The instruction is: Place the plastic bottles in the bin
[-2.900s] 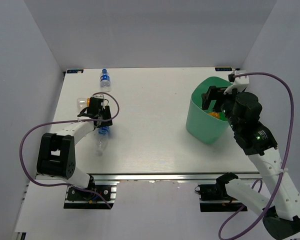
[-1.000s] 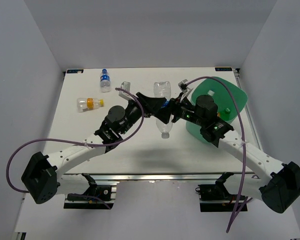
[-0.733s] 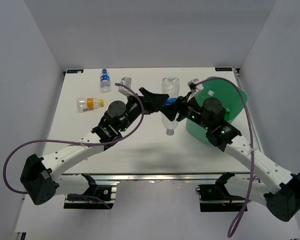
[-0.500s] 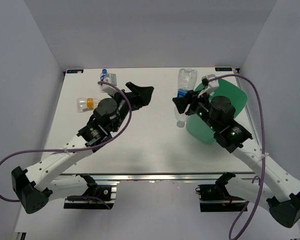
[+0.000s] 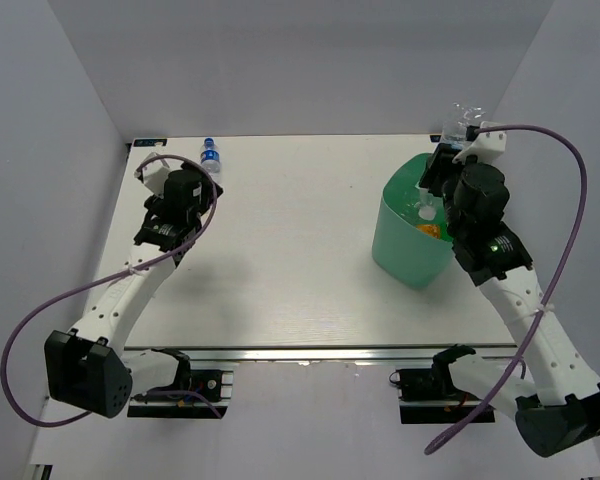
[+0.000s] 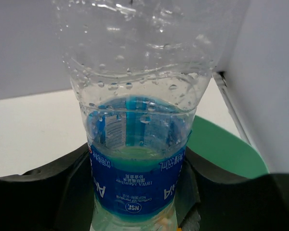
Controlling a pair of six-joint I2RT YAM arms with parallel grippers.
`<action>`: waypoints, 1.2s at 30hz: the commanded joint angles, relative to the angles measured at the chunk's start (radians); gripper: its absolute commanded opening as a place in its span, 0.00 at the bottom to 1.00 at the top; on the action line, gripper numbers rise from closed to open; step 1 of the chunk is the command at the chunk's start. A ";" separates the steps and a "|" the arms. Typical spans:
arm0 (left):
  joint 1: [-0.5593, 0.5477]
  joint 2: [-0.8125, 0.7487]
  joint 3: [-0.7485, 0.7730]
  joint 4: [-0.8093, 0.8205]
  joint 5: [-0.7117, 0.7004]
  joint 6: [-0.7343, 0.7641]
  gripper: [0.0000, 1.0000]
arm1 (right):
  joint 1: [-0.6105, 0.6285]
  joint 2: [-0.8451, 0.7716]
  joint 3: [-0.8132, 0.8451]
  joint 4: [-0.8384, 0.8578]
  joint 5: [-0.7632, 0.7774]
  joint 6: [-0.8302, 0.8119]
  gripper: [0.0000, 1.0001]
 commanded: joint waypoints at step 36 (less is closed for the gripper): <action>0.446 0.738 0.303 0.127 0.250 -0.274 0.98 | -0.028 -0.020 -0.104 0.063 -0.946 -0.115 0.89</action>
